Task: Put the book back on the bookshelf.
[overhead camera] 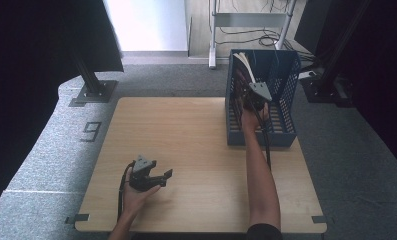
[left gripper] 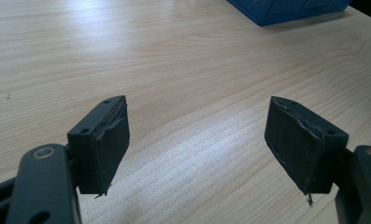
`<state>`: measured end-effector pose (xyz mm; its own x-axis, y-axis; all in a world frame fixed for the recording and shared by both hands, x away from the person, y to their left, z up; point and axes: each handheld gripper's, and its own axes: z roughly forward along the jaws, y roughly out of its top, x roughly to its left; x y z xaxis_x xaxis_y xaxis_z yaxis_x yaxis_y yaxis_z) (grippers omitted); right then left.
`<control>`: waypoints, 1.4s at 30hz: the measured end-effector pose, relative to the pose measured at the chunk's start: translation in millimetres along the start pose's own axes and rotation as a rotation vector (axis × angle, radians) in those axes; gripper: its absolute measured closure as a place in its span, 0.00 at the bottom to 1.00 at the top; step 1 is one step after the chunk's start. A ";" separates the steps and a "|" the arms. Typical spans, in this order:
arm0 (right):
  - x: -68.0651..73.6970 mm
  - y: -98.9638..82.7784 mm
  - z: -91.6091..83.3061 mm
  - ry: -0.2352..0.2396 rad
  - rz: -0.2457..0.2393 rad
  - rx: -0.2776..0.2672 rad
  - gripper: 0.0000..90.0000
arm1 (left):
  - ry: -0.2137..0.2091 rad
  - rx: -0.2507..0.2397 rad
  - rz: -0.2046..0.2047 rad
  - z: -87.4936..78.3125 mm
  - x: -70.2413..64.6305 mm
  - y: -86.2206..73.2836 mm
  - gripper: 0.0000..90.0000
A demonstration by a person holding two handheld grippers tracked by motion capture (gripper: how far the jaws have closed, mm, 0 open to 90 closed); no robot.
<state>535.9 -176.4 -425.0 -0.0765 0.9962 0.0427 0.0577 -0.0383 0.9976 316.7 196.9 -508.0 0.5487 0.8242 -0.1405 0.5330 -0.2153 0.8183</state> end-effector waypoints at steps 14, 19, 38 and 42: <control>23.5 -10.9 3.5 0.132 -0.114 0.035 0.80 | 0.005 -0.012 0.001 -1.4 -1.3 0.1 0.25; 20.3 -12.4 0.8 0.186 -0.145 0.104 0.69 | 0.002 -0.006 0.010 -0.4 -4.5 -0.5 0.25; 7.6 -15.0 -10.0 0.271 -0.104 0.143 0.59 | 0.002 0.000 0.015 1.9 -6.9 -1.1 0.25; 9.1 -11.7 -12.8 0.274 -0.107 0.128 0.59 | 0.002 0.001 0.015 2.1 -7.0 -1.2 0.25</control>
<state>521.9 -167.8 -435.6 -0.3533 0.9350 -0.0316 0.1587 0.0932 0.9829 313.6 190.3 -509.1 0.5554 0.8219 -0.1268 0.5250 -0.2282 0.8199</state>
